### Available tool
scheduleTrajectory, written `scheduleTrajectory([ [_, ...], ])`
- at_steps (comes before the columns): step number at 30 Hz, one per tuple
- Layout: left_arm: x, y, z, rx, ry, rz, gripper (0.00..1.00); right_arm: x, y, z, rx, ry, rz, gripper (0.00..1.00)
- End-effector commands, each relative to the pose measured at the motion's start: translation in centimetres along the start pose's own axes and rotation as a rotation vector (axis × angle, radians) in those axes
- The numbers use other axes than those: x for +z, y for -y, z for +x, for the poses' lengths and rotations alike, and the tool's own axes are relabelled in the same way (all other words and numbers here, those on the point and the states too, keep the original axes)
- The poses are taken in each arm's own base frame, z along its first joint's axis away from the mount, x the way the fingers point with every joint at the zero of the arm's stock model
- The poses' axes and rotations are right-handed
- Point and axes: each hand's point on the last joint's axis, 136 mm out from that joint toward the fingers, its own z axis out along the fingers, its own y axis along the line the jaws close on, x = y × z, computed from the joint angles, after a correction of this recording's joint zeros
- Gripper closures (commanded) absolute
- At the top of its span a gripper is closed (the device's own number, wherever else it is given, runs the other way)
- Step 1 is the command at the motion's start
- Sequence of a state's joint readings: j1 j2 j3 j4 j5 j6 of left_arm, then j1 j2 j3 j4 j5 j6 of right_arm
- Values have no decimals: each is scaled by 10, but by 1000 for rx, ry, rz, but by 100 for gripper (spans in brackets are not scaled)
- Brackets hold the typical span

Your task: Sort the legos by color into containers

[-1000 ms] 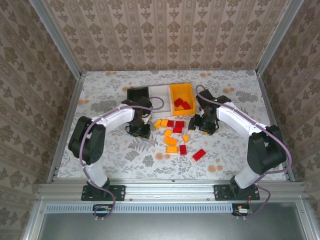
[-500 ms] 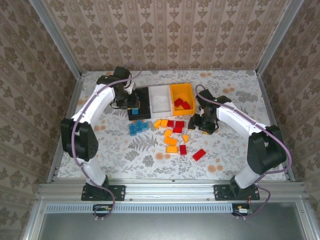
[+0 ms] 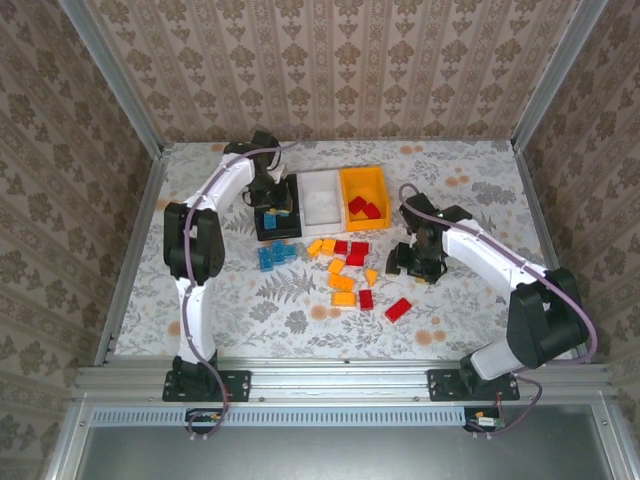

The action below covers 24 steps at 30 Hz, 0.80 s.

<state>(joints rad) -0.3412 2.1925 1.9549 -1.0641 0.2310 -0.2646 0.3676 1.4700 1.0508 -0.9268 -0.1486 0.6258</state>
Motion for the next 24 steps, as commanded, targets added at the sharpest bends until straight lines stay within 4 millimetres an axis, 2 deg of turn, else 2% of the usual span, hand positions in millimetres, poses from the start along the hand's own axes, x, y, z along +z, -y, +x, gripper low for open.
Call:
scheduleTrajectory([
  [1,4,-3,4,29,-43,-16,73,-2,12,12,30,-8,36,36],
  [5,9,-6,7,29,-59,-21,65,1,19,21,53,-21,43,35],
  [11,10,-4,10,22,-66,-6,61,14,32,42,104,-83,80,31],
  [17,-6,1,12,18,-31,10,58,26,34,58,191,-125,106,28],
  [24,-38,3,25,11,36,19,55,38,31,59,250,-149,145,26],
])
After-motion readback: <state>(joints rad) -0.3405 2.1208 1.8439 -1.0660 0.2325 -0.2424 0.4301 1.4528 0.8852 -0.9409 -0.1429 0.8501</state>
